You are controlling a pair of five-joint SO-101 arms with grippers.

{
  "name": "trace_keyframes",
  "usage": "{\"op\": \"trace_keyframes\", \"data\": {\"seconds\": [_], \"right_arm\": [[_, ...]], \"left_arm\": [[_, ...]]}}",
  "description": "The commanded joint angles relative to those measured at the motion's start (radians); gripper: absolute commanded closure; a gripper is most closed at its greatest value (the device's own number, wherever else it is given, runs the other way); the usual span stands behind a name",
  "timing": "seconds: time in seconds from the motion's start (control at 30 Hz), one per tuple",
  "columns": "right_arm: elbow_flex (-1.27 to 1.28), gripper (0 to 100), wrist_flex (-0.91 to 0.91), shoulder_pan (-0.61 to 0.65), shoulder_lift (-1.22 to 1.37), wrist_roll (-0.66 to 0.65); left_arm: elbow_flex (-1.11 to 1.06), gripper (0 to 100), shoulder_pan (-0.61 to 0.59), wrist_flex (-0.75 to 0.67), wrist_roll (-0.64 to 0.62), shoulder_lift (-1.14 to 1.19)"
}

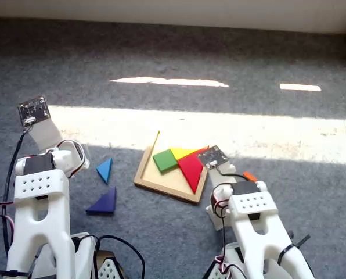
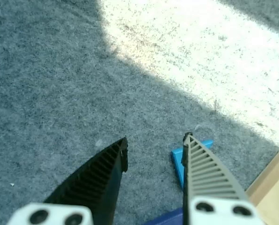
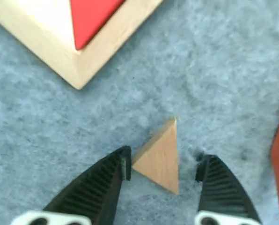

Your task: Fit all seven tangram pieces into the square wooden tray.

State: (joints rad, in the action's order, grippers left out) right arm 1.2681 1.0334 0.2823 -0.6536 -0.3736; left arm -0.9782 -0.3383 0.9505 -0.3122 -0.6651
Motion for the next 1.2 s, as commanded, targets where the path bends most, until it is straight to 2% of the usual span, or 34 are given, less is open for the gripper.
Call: {"op": "trace_keyframes", "data": {"seconds": [0.0,0.17,0.23,0.47,0.6,0.83,1.07,1.17], "right_arm": [[0.001,85.6,-0.031,0.016,-0.002,-0.014],[-0.007,90.5,-0.024,0.018,-0.002,-0.015],[-0.01,91.9,0.004,0.018,-0.004,-0.054],[-0.208,92.2,0.151,0.019,-0.004,-0.091],[-0.331,92.2,0.171,0.024,-0.001,-0.097],[-0.498,92.5,0.163,0.125,0.008,-0.331],[-0.538,92.6,-0.027,0.239,0.048,-0.42],[-0.545,92.6,-0.108,0.263,0.119,-0.508]], "left_arm": [[0.007,80,-0.016,-0.012,-0.008,-0.018],[0.007,80,-0.016,-0.014,-0.008,-0.018],[0.007,80,-0.016,-0.014,-0.008,-0.018],[0.007,80,-0.016,-0.014,-0.008,-0.018],[0.007,80,-0.016,-0.012,-0.008,-0.019],[0.007,80,-0.016,-0.012,-0.008,-0.019],[0.007,80,-0.016,-0.012,-0.008,-0.019],[0.005,80,-0.016,-0.012,-0.008,-0.019]]}}
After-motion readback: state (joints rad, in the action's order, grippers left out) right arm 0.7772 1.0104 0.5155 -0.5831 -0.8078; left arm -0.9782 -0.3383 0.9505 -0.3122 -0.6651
